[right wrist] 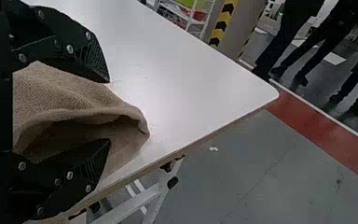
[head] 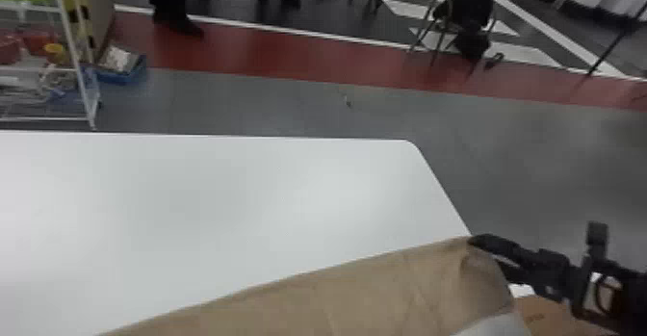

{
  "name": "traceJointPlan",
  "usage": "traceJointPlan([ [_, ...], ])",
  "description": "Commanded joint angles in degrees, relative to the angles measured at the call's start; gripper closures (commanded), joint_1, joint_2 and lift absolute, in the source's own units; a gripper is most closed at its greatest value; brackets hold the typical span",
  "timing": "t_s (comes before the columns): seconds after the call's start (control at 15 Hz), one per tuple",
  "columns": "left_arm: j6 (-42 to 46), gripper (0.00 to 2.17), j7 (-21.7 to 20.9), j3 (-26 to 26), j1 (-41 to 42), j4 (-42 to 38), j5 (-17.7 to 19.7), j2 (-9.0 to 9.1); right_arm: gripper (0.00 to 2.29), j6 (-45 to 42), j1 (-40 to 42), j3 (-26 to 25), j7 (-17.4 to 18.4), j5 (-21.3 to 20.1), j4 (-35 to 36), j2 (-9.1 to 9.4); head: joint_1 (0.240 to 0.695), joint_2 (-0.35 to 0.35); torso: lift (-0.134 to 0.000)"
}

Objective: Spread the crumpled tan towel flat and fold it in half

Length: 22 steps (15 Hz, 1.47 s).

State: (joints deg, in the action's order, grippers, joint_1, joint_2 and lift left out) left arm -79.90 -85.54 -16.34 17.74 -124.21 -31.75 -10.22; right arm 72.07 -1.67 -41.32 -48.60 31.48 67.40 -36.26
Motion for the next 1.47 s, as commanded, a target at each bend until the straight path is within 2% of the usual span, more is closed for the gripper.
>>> traceJointPlan([
  [0.0,-0.05,0.07,0.19,-1.33,-0.42,0.02,0.28,-0.33,0.11,-0.03,0.88,-0.78,0.26,-1.15,1.50,-0.12,0.695,-0.350,-0.123],
  [0.13,0.13,0.07,0.90,-1.33,-0.60,0.02,0.55,-0.33,0.11,-0.74,2.37,-0.78,0.35,-2.21,3.17,0.05,0.695,-0.350,-0.123],
  [0.27,0.13,0.07,1.25,-1.15,-0.77,0.02,0.90,-0.24,0.11,-2.49,4.04,-0.69,0.44,-5.90,7.92,1.90,0.695,-0.350,-0.123],
  [0.33,0.13,0.07,1.34,-1.33,-0.77,0.02,0.99,-0.15,0.11,-2.49,4.66,-0.95,0.44,-6.52,9.50,2.25,0.695,-0.350,-0.123],
  [0.6,0.31,0.07,2.04,-2.82,-0.86,0.02,2.04,0.11,0.11,-1.44,6.42,-3.68,0.35,-4.93,12.40,2.43,0.695,-0.350,-0.123],
  [0.8,0.31,0.07,2.39,-4.76,-0.86,-1.21,4.15,0.55,0.11,-1.26,9.23,-6.23,-0.18,-4.76,16.97,3.92,0.695,-0.350,-0.123],
  [0.93,0.31,0.06,2.74,-6.25,-0.77,-1.74,5.91,1.08,0.11,-1.62,11.07,-8.25,-0.71,-4.58,21.10,5.33,0.695,-0.350,-0.123],
  [1.0,0.48,0.06,3.01,-6.95,-0.77,-2.01,7.05,1.43,0.11,-3.55,12.13,-9.30,-0.88,-4.58,23.48,6.64,0.695,-0.350,-0.123],
  [1.13,0.83,0.06,3.53,-7.57,-0.77,-2.01,8.55,2.66,0.11,-8.82,14.24,-9.04,-0.88,-6.60,26.99,8.58,0.695,-0.350,-0.123],
  [1.4,0.31,0.06,3.27,-7.48,1.86,-5.26,10.66,4.51,0.11,-8.82,15.03,-9.22,-0.97,-6.43,29.10,9.63,0.695,-0.350,-0.123],
])
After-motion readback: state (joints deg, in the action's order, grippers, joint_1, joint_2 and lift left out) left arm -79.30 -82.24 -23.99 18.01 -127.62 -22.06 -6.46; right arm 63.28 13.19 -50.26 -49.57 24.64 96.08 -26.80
